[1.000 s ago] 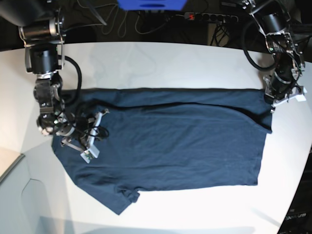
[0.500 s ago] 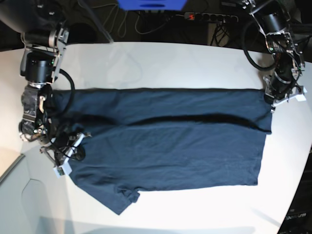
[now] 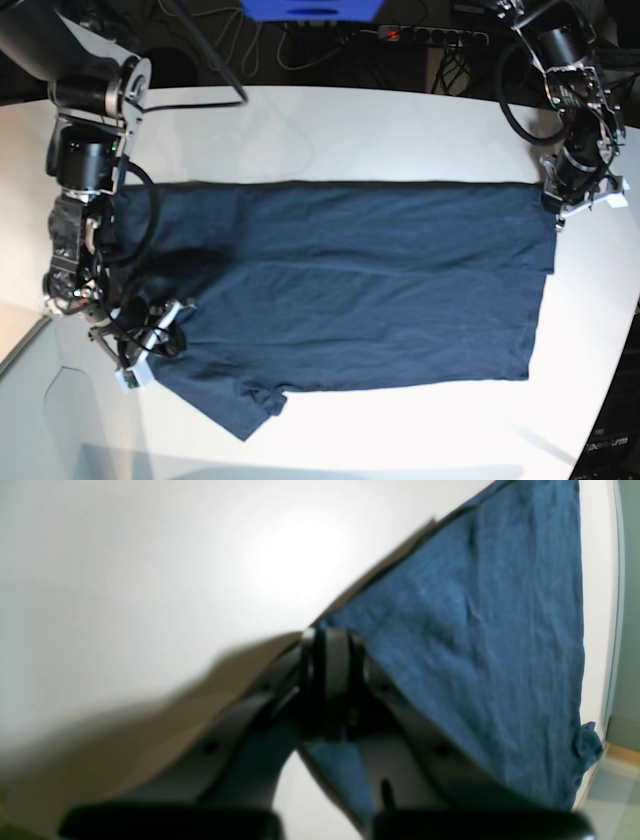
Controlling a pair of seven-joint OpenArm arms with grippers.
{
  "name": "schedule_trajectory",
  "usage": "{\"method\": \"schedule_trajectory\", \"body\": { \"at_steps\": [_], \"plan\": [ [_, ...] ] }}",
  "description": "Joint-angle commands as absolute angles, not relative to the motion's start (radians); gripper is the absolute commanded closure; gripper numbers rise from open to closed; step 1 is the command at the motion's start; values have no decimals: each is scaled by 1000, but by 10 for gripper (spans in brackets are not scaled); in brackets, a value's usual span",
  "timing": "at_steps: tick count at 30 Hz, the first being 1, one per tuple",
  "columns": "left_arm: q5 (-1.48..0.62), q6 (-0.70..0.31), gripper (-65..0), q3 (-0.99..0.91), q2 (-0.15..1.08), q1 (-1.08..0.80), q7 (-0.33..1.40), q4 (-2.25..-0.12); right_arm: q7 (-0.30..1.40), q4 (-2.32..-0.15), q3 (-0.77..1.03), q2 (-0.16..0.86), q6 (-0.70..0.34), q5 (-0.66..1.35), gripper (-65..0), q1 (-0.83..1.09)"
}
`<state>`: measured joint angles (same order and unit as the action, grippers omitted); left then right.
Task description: Layout the t-shirt on the table in an organized manner, then fold the t-shirt properly
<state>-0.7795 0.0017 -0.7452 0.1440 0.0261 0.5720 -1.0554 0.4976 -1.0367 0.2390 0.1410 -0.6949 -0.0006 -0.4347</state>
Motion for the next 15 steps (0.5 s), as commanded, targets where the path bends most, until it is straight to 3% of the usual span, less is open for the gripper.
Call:
{"method": "schedule_trajectory", "body": {
  "at_steps": [1,6,15],
  "plan": [
    [-779,2,0,-746,156,33,576,-1066,475,-1053,239,150,-698,16,-152,-467],
    [-779,2,0,-746,156,33,578,-1066,475,-1056,240,151,-698,18,-304,-467],
    [-779,2,0,-746,156,33,579,-1066,481,-1058,242,193,-698,15,-346,-423]
  ]
}}
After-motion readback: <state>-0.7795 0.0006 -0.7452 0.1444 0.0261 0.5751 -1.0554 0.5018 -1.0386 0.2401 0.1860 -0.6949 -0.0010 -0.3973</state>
